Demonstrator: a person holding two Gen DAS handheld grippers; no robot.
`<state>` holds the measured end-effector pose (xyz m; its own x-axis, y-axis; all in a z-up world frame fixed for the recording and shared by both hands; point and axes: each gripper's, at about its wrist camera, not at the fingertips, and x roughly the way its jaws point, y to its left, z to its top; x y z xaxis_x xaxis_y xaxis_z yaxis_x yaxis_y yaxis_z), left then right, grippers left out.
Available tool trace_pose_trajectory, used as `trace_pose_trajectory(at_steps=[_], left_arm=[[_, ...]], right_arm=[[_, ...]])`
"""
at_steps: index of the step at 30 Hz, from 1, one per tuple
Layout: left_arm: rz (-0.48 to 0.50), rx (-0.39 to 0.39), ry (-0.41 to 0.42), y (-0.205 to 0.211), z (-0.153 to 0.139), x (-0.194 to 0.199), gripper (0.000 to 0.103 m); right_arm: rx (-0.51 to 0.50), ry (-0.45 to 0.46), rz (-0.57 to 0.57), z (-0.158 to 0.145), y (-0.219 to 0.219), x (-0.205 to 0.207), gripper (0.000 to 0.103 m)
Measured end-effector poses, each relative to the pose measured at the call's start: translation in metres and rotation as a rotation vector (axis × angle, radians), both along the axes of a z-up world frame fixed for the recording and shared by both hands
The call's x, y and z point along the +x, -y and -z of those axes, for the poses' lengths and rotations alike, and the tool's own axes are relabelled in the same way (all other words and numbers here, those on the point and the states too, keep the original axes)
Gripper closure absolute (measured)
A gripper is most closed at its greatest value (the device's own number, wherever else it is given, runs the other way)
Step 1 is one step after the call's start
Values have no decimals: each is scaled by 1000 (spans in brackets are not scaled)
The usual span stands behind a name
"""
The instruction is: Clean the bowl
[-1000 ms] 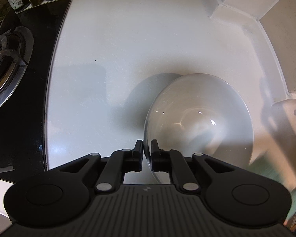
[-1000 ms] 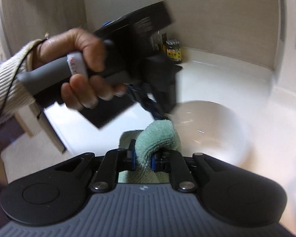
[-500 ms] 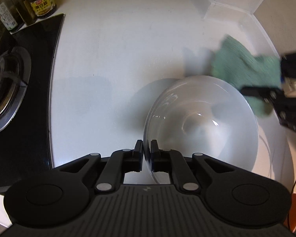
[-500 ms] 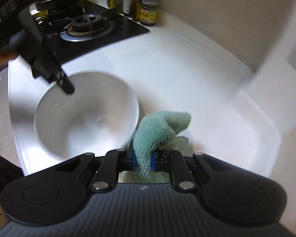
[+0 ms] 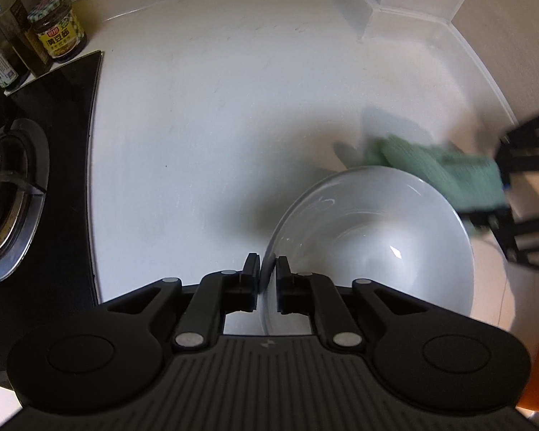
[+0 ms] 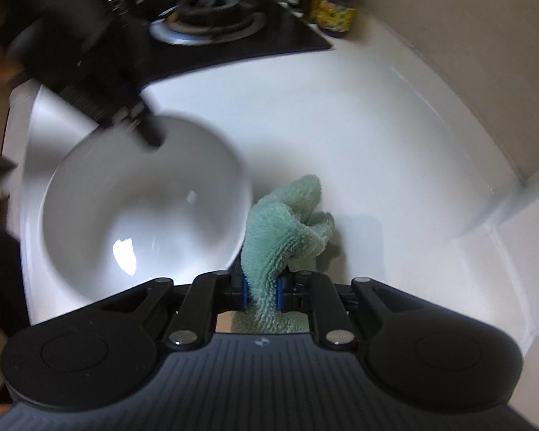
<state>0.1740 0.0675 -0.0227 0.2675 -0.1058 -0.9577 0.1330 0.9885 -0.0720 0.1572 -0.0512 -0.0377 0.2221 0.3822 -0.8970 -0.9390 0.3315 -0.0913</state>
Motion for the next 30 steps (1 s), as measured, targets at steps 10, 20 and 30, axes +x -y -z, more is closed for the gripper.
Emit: trace_pose_trajectory(at_steps=[10, 20, 30], left_arm=[[9, 36, 38, 5, 3, -1, 82], [19, 55, 39, 8, 2, 5, 78], [-167, -21, -88, -25, -1, -45, 83]], right_arm=[[56, 17, 92, 10, 7, -113, 91], [196, -34, 358, 19, -20, -147, 92], [243, 2, 598, 19, -13, -153, 91]])
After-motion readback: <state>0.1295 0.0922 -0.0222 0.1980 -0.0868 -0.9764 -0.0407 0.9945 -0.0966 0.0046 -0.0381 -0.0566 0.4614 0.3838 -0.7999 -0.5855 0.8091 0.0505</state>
